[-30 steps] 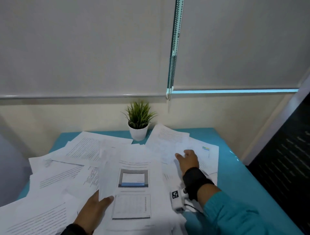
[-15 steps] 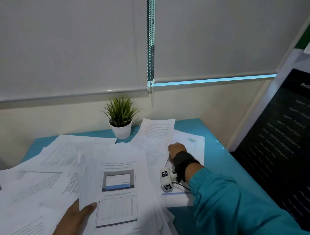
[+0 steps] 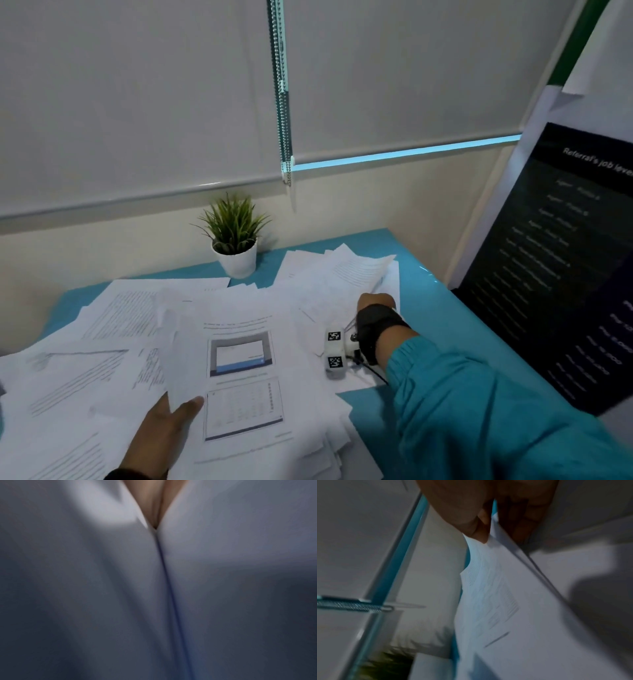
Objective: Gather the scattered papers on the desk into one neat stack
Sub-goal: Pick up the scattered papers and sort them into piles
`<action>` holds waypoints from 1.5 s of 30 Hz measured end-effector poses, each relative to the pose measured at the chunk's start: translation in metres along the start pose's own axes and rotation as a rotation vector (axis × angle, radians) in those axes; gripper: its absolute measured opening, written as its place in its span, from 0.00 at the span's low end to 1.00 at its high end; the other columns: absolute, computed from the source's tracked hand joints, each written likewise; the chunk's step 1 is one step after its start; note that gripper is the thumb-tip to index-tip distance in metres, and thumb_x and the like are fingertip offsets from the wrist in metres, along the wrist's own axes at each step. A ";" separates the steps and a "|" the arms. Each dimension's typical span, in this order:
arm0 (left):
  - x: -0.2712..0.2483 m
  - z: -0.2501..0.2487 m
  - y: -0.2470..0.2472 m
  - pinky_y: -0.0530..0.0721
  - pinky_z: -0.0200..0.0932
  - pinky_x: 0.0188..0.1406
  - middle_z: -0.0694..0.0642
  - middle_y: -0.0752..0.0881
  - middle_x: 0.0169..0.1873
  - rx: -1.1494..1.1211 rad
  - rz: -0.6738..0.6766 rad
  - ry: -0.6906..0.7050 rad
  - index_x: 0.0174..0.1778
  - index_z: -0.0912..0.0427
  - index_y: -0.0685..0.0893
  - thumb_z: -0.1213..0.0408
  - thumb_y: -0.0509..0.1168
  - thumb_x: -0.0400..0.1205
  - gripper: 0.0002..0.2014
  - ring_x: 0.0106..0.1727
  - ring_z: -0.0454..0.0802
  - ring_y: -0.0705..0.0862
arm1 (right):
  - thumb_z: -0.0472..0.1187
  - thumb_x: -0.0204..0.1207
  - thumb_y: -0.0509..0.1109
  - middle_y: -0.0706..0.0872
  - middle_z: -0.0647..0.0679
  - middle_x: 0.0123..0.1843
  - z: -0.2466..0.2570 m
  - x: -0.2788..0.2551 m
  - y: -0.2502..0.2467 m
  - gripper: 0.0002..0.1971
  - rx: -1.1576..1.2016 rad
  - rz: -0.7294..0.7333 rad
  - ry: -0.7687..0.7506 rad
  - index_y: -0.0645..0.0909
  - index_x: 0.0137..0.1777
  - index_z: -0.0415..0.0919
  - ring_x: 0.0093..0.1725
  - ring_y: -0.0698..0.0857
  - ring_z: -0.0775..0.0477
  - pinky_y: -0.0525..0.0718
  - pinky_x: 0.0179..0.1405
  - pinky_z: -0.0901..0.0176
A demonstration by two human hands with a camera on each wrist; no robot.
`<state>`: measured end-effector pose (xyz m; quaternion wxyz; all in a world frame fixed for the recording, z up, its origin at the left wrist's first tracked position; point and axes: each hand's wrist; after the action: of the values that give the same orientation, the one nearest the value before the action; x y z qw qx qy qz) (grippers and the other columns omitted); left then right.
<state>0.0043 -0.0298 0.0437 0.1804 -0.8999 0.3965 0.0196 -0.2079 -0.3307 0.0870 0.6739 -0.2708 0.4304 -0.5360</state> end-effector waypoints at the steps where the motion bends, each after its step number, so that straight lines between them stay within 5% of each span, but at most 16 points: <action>1: -0.004 -0.002 -0.001 0.67 0.45 0.68 0.61 0.83 0.62 -0.009 0.014 -0.006 0.75 0.67 0.75 0.75 0.66 0.83 0.23 0.62 0.56 0.79 | 0.36 0.82 0.60 0.75 0.43 0.76 0.003 -0.001 0.001 0.21 -0.038 0.018 -0.016 0.73 0.75 0.38 0.75 0.74 0.38 0.77 0.68 0.45; 6: -0.004 0.001 -0.002 0.74 0.49 0.69 0.58 0.86 0.60 -0.051 0.006 -0.063 0.70 0.59 0.79 0.69 0.66 0.84 0.17 0.60 0.56 0.82 | 0.38 0.80 0.60 0.84 0.39 0.62 0.003 0.015 -0.002 0.15 0.292 -0.141 -0.061 0.80 0.63 0.36 0.63 0.82 0.37 0.76 0.48 0.57; 9: -0.004 0.002 -0.003 0.74 0.53 0.73 0.56 0.87 0.59 -0.095 0.010 -0.078 0.69 0.58 0.79 0.69 0.66 0.84 0.17 0.62 0.57 0.83 | 0.36 0.76 0.64 0.84 0.39 0.47 0.017 0.012 -0.042 0.06 0.465 -0.392 -0.272 0.80 0.50 0.37 0.49 0.84 0.38 0.73 0.44 0.60; 13: 0.000 0.000 -0.003 0.72 0.45 0.63 0.55 0.86 0.52 -0.121 -0.011 -0.094 0.61 0.60 0.81 0.71 0.69 0.81 0.13 0.54 0.53 0.82 | 0.35 0.74 0.65 0.80 0.48 0.39 0.045 -0.012 -0.116 0.05 0.601 -0.675 -0.541 0.81 0.47 0.38 0.39 0.77 0.47 0.69 0.37 0.67; 17: 0.003 0.000 -0.004 0.72 0.36 0.45 0.59 0.85 0.47 0.019 0.002 -0.111 0.50 0.67 0.83 0.77 0.60 0.84 0.07 0.47 0.50 0.81 | 0.33 0.74 0.66 0.78 0.45 0.41 0.063 -0.030 -0.150 0.07 0.808 -0.622 -0.562 0.82 0.50 0.34 0.28 0.77 0.66 0.68 0.26 0.83; 20: 0.003 0.001 -0.004 0.68 0.39 0.48 0.60 0.84 0.45 0.133 -0.029 -0.085 0.40 0.62 0.82 0.75 0.60 0.85 0.10 0.55 0.61 0.82 | 0.28 0.74 0.66 0.78 0.40 0.41 0.067 -0.035 -0.126 0.07 0.895 -0.467 -0.570 0.82 0.50 0.27 0.19 0.75 0.73 0.68 0.22 0.83; 22: 0.001 0.003 -0.005 0.69 0.41 0.53 0.61 0.84 0.48 0.088 -0.036 -0.100 0.45 0.63 0.84 0.65 0.63 0.84 0.06 0.61 0.63 0.81 | 0.30 0.71 0.69 0.79 0.40 0.38 0.063 -0.037 -0.090 0.04 0.838 -0.332 -0.579 0.82 0.45 0.34 0.23 0.76 0.67 0.74 0.28 0.74; 25: -0.004 -0.006 -0.004 0.73 0.50 0.69 0.52 0.80 0.63 -0.230 -0.084 -0.159 0.71 0.52 0.78 0.49 0.62 0.85 0.20 0.70 0.57 0.77 | 0.36 0.66 0.70 0.79 0.52 0.32 0.045 -0.041 -0.022 0.05 0.665 -0.144 -0.591 0.78 0.35 0.47 0.34 0.76 0.52 0.74 0.37 0.62; 28: -0.004 -0.017 -0.002 0.64 0.43 0.74 0.44 0.75 0.68 -0.372 -0.062 -0.120 0.79 0.54 0.70 0.57 0.61 0.87 0.23 0.74 0.47 0.71 | 0.36 0.68 0.71 0.81 0.57 0.32 0.026 -0.055 0.042 0.09 0.485 0.040 -0.603 0.78 0.33 0.51 0.35 0.78 0.54 0.74 0.36 0.68; 30: -0.009 -0.022 0.002 0.70 0.42 0.68 0.50 0.82 0.61 -0.190 -0.001 -0.066 0.73 0.64 0.76 0.69 0.65 0.84 0.20 0.73 0.54 0.75 | 0.37 0.70 0.71 0.83 0.56 0.33 0.021 -0.066 0.069 0.07 0.470 0.232 -0.577 0.82 0.36 0.51 0.34 0.80 0.55 0.75 0.36 0.67; 32: -0.009 -0.018 0.004 0.66 0.40 0.66 0.53 0.80 0.59 -0.008 -0.036 0.009 0.74 0.69 0.75 0.77 0.67 0.81 0.24 0.67 0.51 0.76 | 0.36 0.71 0.72 0.84 0.54 0.34 0.017 -0.065 0.071 0.05 0.631 0.380 -0.482 0.85 0.42 0.47 0.32 0.80 0.55 0.77 0.36 0.66; 35: -0.012 -0.024 0.004 0.60 0.39 0.66 0.53 0.75 0.61 0.009 -0.050 -0.008 0.79 0.68 0.69 0.78 0.66 0.81 0.28 0.66 0.51 0.72 | 0.35 0.71 0.74 0.84 0.47 0.54 0.000 -0.024 0.043 0.15 0.623 0.125 -0.367 0.83 0.57 0.42 0.49 0.83 0.48 0.77 0.49 0.64; 38: -0.009 -0.020 0.001 0.61 0.40 0.69 0.57 0.78 0.69 0.043 -0.019 0.011 0.78 0.67 0.70 0.73 0.71 0.79 0.30 0.66 0.49 0.72 | 0.42 0.66 0.78 0.78 0.35 0.66 -0.033 0.029 -0.003 0.28 0.405 -0.224 0.012 0.76 0.67 0.37 0.63 0.80 0.35 0.76 0.62 0.52; 41: -0.005 -0.016 -0.001 0.61 0.43 0.74 0.60 0.79 0.70 0.072 -0.031 -0.016 0.78 0.66 0.72 0.66 0.73 0.78 0.32 0.70 0.53 0.73 | 0.45 0.65 0.80 0.70 0.32 0.73 -0.057 0.056 -0.032 0.40 0.456 -0.162 0.308 0.65 0.72 0.33 0.72 0.73 0.32 0.73 0.70 0.44; 45: -0.006 -0.015 0.000 0.56 0.53 0.83 0.61 0.75 0.77 0.225 -0.072 -0.023 0.79 0.62 0.72 0.49 0.68 0.63 0.45 0.80 0.60 0.67 | 0.36 0.69 0.79 0.73 0.33 0.73 -0.059 0.065 -0.026 0.39 0.556 -0.045 0.213 0.61 0.75 0.28 0.70 0.77 0.37 0.74 0.67 0.51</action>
<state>-0.0012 -0.0308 0.0587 0.2854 -0.8874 0.3614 -0.0211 -0.2683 -0.3948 0.0611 0.6613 -0.0274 0.3293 -0.6735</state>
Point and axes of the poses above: each hand's wrist, its own x-axis towards the middle knuckle, its own y-axis out of the palm, z = x × y
